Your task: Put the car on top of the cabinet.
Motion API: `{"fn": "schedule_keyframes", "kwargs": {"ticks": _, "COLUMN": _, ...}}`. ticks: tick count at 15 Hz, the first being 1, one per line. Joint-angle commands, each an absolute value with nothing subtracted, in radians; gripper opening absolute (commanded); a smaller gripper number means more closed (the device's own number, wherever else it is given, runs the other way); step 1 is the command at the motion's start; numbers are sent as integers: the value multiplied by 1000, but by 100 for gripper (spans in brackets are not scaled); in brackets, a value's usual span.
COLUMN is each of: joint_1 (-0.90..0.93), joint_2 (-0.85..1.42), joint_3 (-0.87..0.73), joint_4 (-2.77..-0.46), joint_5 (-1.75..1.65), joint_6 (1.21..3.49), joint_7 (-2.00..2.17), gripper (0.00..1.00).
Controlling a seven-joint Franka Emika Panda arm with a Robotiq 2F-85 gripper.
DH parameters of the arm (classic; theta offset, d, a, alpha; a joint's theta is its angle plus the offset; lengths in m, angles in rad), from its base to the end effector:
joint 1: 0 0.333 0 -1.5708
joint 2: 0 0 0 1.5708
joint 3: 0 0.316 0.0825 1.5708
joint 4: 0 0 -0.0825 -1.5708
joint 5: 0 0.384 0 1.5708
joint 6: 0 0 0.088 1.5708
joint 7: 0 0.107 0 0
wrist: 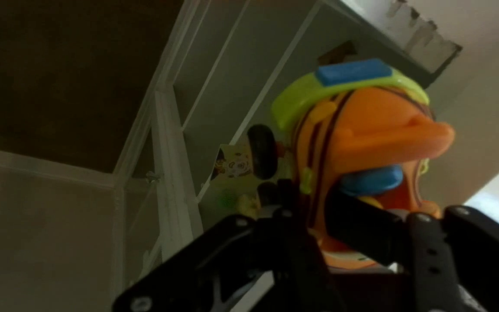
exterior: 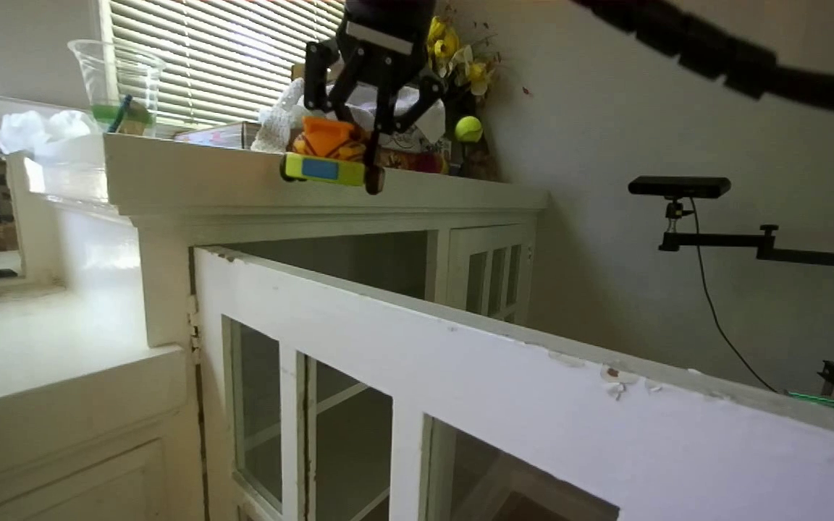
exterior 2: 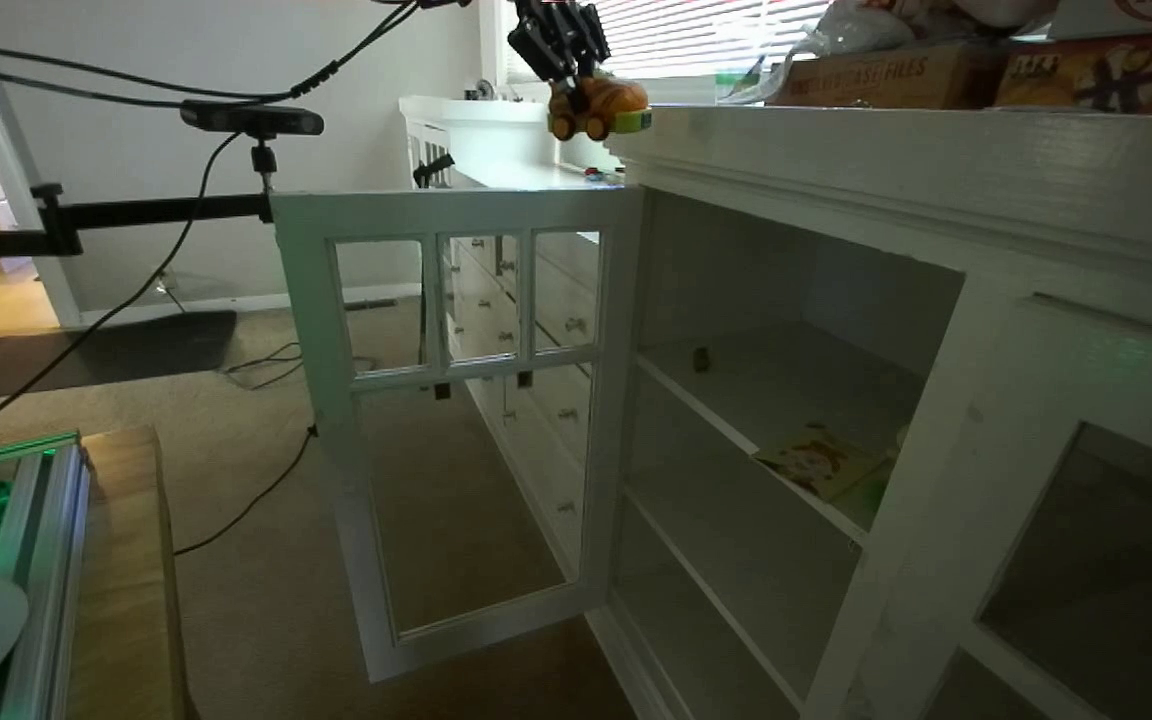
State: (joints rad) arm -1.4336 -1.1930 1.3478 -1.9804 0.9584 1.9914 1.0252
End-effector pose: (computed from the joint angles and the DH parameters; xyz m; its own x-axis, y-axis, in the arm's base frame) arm 0.5430 0.1937 0.4616 0.1782 -0.9078 0.3795 -0.9116 -0.2976 -0.2837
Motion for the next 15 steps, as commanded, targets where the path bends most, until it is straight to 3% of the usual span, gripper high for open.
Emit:
{"fn": "schedule_keyframes", "kwargs": {"ticks": 1, "joint_1": -1472, "joint_2": -1135, "joint_3": 1355, "joint_4": -1865, "joint_5": 883, "joint_6": 1945, "joint_7": 1121, "gripper": 5}}
{"fn": "schedule_keyframes", "kwargs": {"ticks": 15, "joint_1": -1697, "joint_2": -1071, "joint_3": 1424, "joint_4": -1492, "joint_5": 849, "joint_6": 1861, "joint_7": 1361, "gripper": 5}}
